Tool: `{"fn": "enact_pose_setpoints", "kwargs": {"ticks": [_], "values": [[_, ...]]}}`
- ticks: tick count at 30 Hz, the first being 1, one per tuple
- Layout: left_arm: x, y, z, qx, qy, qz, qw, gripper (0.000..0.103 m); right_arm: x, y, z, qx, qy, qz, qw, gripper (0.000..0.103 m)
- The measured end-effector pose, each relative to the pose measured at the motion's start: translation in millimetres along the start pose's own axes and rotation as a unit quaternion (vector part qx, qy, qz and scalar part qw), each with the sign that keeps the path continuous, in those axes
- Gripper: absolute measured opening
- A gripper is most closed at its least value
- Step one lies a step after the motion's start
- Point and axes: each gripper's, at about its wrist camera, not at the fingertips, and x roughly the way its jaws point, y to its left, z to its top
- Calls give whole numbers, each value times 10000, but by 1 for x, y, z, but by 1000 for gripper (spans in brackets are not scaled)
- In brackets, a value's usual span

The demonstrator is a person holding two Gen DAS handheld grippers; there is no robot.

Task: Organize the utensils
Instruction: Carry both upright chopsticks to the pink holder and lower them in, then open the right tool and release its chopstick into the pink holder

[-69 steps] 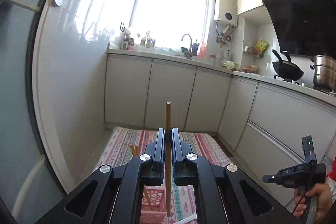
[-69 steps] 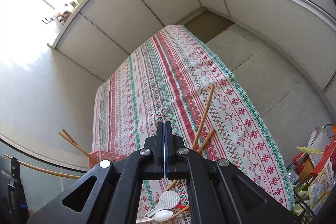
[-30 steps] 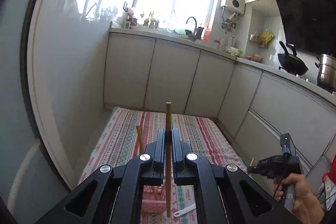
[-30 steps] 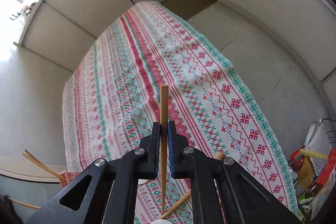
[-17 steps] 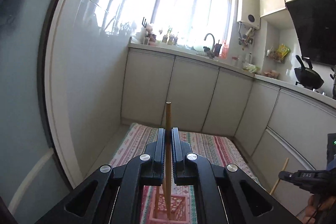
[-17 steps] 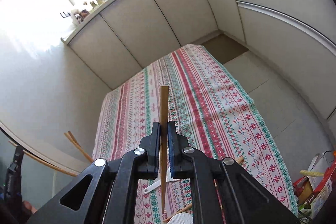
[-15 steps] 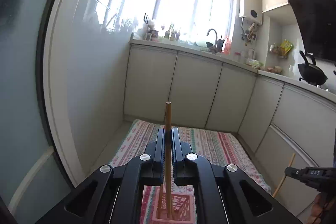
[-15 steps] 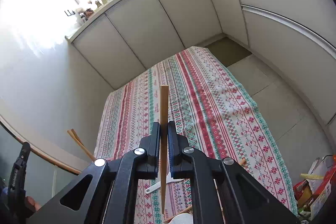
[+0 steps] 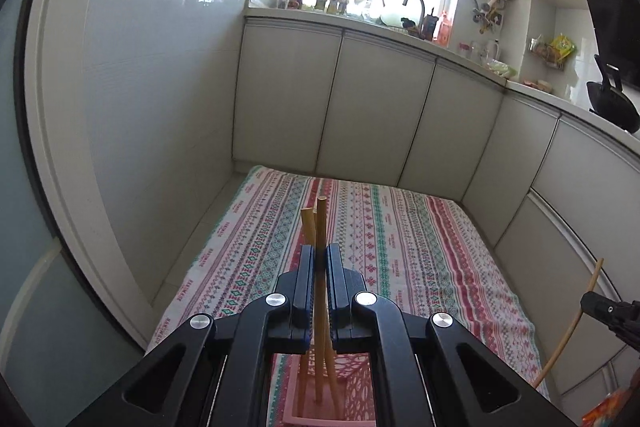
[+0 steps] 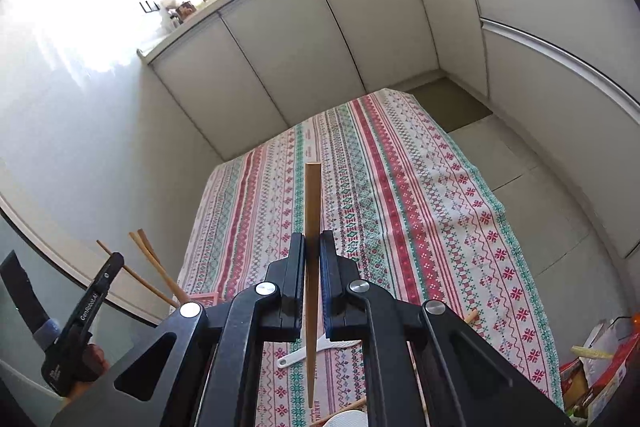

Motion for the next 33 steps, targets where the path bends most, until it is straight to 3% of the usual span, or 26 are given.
{"fn": "enact_pose_setpoints", "kwargs": {"ticks": [4,8,12,15,18,26,33], "values": [[-1,-1,0,-34,133,-70,9999,14,-1,2,0,-52,-36,47,10000,7],[-10,3,1,-88,283,-45,9996,45,-8,11,1,-156,-194,190,9995,7],[-28,14,-6,-137,574,135,9982,69,-19,32,7,-264,-505,467,9973,7],[-34,25,-14,-155,922,282,9952,78,-27,52,10,-445,-784,637,9939,7],[-37,36,-21,-178,1211,348,9919,84,-31,73,14,-692,-993,790,9895,7],[-22,61,-45,-293,2054,455,9772,85,-12,129,26,-1319,-1178,1134,9777,7],[-6,76,-58,-391,2483,515,9665,85,28,158,14,-1768,-1046,1308,9699,7]]}}
